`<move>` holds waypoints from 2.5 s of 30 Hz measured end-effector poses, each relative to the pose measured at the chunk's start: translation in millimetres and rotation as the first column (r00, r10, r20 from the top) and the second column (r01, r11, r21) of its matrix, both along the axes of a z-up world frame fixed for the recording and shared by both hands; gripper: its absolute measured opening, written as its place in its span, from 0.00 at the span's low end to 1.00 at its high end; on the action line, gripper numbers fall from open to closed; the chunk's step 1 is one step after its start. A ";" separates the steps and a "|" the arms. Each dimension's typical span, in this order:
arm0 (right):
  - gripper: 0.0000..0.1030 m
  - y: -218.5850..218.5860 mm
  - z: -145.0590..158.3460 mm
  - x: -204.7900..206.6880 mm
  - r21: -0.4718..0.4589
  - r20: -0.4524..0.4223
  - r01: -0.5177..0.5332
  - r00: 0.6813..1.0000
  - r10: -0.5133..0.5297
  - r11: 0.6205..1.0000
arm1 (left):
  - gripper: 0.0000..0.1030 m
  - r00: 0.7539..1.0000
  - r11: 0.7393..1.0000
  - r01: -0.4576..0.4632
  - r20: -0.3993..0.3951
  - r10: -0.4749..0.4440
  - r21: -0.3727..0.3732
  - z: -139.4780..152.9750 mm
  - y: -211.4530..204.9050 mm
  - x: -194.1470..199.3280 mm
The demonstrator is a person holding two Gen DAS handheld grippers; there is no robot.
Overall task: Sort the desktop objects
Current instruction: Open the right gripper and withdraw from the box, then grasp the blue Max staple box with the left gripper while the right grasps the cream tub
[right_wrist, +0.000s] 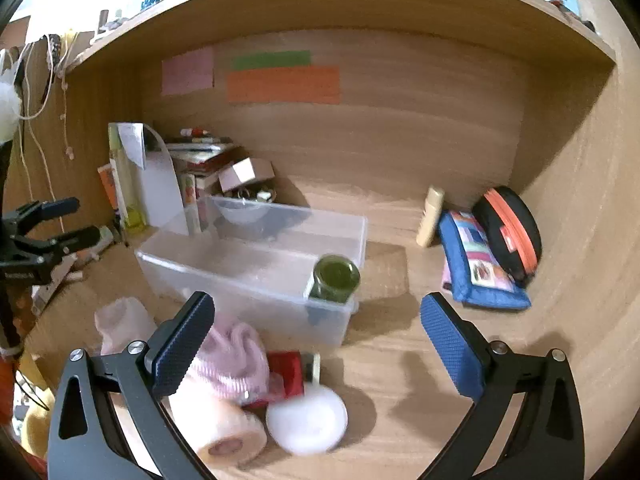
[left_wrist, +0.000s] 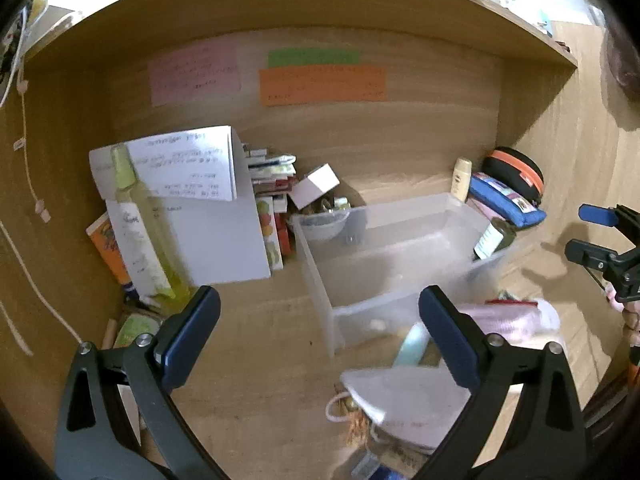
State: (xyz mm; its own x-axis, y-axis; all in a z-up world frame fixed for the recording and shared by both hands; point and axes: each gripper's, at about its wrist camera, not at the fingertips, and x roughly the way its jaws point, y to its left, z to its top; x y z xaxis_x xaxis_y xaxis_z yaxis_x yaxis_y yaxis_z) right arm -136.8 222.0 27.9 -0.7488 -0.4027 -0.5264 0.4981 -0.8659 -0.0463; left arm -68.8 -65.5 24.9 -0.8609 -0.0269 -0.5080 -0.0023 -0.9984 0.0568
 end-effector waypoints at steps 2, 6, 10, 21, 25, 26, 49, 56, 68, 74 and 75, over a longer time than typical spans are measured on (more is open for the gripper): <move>1.00 4.1 -3.6 5.8 0.010 0.003 0.009 1.000 -0.009 1.000 | 0.98 1.000 1.000 -0.004 0.007 0.004 -0.011 -2.0 -1.4 8.4; 1.00 12.4 -12.8 18.2 0.031 0.015 0.026 1.000 -0.026 0.999 | 0.98 0.999 1.000 -0.011 0.030 0.012 -0.021 -9.6 -5.8 21.4; 1.00 17.9 -22.1 27.6 0.060 0.024 0.040 0.999 -0.042 0.997 | 0.98 0.997 1.000 -0.018 0.071 0.019 -0.019 -23.5 -9.9 32.6; 1.00 27.0 -48.7 40.5 0.082 0.090 0.051 0.994 -0.058 0.995 | 0.98 0.968 0.999 0.045 0.245 -0.049 0.021 -74.5 -10.3 50.0; 1.00 27.4 -55.2 44.9 0.053 0.133 0.029 0.990 -0.036 0.998 | 0.98 0.955 0.996 0.069 0.284 -0.084 0.062 -84.8 -10.3 57.3; 1.00 26.5 -56.4 46.6 0.038 0.146 0.017 0.989 -0.023 0.999 | 0.98 0.953 0.995 0.074 0.288 -0.091 0.072 -86.1 -10.2 58.3; 0.89 -25.1 -100.7 49.2 -0.021 0.345 -0.194 0.919 0.189 0.981 | 0.78 0.935 0.981 0.184 0.297 -0.192 0.054 -113.9 18.8 55.2; 0.85 -34.2 -105.7 36.1 -0.042 0.366 -0.184 0.912 0.187 0.982 | 0.60 0.935 0.973 0.225 0.269 -0.232 0.055 -112.8 24.5 56.1; 0.64 -28.2 -102.5 37.1 -0.041 0.336 -0.172 0.925 0.175 0.984 | 0.51 0.951 0.981 0.192 0.241 -0.194 0.033 -107.7 21.2 65.1; 0.63 -22.0 -93.7 43.7 -0.046 0.300 -0.159 0.939 0.166 0.986 | 0.51 0.969 0.987 0.160 0.190 -0.160 0.018 -94.2 16.1 73.7; 0.62 -20.6 -92.3 44.6 -0.047 0.295 -0.157 0.941 0.164 0.986 | 0.51 0.972 0.988 0.155 0.179 -0.155 0.017 -91.6 15.0 75.5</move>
